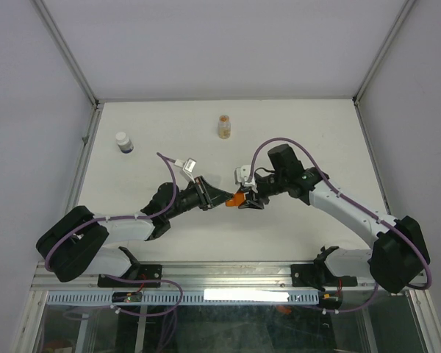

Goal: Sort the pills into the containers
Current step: Open the pill container at the center of the board, then place the pill container at the center of the board.

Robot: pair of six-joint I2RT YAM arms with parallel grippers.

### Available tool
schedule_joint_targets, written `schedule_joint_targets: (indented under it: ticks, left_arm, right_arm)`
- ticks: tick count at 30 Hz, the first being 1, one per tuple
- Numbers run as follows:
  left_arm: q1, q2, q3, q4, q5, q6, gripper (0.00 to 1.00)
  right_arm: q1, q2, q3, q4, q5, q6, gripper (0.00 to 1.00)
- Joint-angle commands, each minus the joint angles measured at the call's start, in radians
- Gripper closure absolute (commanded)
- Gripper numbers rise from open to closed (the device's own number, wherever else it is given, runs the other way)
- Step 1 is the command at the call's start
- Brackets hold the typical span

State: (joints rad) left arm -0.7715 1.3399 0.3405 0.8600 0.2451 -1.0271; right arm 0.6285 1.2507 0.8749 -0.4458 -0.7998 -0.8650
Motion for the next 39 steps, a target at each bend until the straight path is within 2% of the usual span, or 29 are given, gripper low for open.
schedule_joint_targets:
  ticks: [1,3,8,10,13,18,23,29,39]
  left_arm:
    - [-0.003,0.003,0.008,0.086,0.067,0.059,1.00]
    - [0.006,0.013,0.003,0.100,0.097,0.062,1.00]
    - [0.010,0.041,0.008,0.108,0.163,0.075,1.00]
    - [0.009,0.048,0.011,0.108,0.179,0.079,1.00]
    - [0.010,0.051,0.011,0.108,0.195,0.084,1.00]
    - [0.010,0.060,0.011,0.118,0.227,0.096,1.00]
    - [0.010,0.075,0.015,0.125,0.261,0.113,1.00]
    - [0.010,0.082,0.015,0.145,0.276,0.131,1.00]
    - [0.021,0.141,0.004,0.138,0.266,0.168,1.00]
  right_arm:
    - [-0.036,0.000,0.040,0.006,-0.095,0.041,0.79]
    - [-0.051,0.002,0.045,-0.001,-0.109,0.046,0.73]
    - [-0.081,-0.001,0.050,0.027,-0.101,0.106,0.42]
    - [-0.091,-0.008,0.050,0.047,-0.085,0.131,0.35]
    - [-0.111,-0.016,0.047,0.073,-0.066,0.165,0.31]
    - [-0.131,-0.006,0.048,0.104,-0.033,0.218,0.32]
    - [-0.131,0.042,0.080,0.100,0.024,0.277,0.46]
    - [-0.126,0.082,0.095,0.071,0.048,0.272,0.56]
    - [-0.115,0.118,0.121,0.004,0.046,0.220,0.55]
